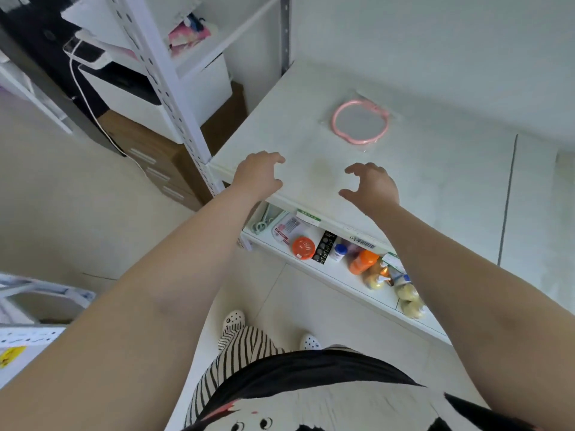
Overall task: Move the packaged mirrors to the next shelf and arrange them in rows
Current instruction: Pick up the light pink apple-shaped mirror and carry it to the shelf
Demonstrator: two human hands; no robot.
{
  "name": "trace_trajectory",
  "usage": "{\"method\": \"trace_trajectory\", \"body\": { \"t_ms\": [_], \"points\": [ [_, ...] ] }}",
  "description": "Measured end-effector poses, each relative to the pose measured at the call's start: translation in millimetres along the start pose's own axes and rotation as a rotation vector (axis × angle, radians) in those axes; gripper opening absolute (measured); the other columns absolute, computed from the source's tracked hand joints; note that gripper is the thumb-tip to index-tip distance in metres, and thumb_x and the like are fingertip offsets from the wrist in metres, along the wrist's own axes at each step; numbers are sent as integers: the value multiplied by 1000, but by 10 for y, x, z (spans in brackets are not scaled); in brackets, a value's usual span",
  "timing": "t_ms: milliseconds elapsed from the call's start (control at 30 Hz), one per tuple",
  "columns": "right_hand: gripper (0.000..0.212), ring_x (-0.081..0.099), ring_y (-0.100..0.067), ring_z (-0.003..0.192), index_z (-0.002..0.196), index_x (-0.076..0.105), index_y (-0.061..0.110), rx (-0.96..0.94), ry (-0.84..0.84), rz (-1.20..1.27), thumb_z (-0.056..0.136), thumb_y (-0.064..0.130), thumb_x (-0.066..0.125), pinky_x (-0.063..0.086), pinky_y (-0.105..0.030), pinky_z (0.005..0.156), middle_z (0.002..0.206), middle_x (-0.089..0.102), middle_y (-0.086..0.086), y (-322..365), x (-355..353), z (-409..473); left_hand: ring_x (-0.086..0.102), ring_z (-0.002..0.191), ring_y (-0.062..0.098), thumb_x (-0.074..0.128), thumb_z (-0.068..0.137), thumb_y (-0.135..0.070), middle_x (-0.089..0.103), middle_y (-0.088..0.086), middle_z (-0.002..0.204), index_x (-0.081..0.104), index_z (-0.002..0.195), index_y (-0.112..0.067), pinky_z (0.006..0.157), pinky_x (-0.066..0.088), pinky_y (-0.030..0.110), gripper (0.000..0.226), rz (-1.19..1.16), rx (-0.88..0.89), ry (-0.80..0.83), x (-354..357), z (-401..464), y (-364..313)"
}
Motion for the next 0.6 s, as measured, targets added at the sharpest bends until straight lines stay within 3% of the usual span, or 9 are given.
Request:
{"method": "trace_trajectory", "body": {
  "t_ms": [333, 600],
  "points": [
    [52, 49, -24, 123, 130, 54, 24, 301, -119, 22, 82, 35, 70, 44, -36, 91, 128, 57, -4, -62, -77, 383, 48, 125, 29, 61, 82, -18, 54, 8, 133, 49, 135, -23, 100, 41, 36, 54, 128, 307, 123, -133, 1127, -164],
    [52, 50, -25, 120, 129, 55, 25, 521, -187, 38, 81, 33, 71, 42, -33, 85, 125, 57, -4, -96, -76, 271, 46, 127, 29, 59, 84, -17, 51, 9, 136, 47, 136, -21, 102, 40, 37, 54, 155, 434, 227, -121, 1585, -162]
  ]
}}
Point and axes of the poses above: each hand's wrist, its own z-axis towards the middle knuckle, its own x-axis out of the palm, y = z × x, the point moved 10 cm from there along z, towards the middle knuckle
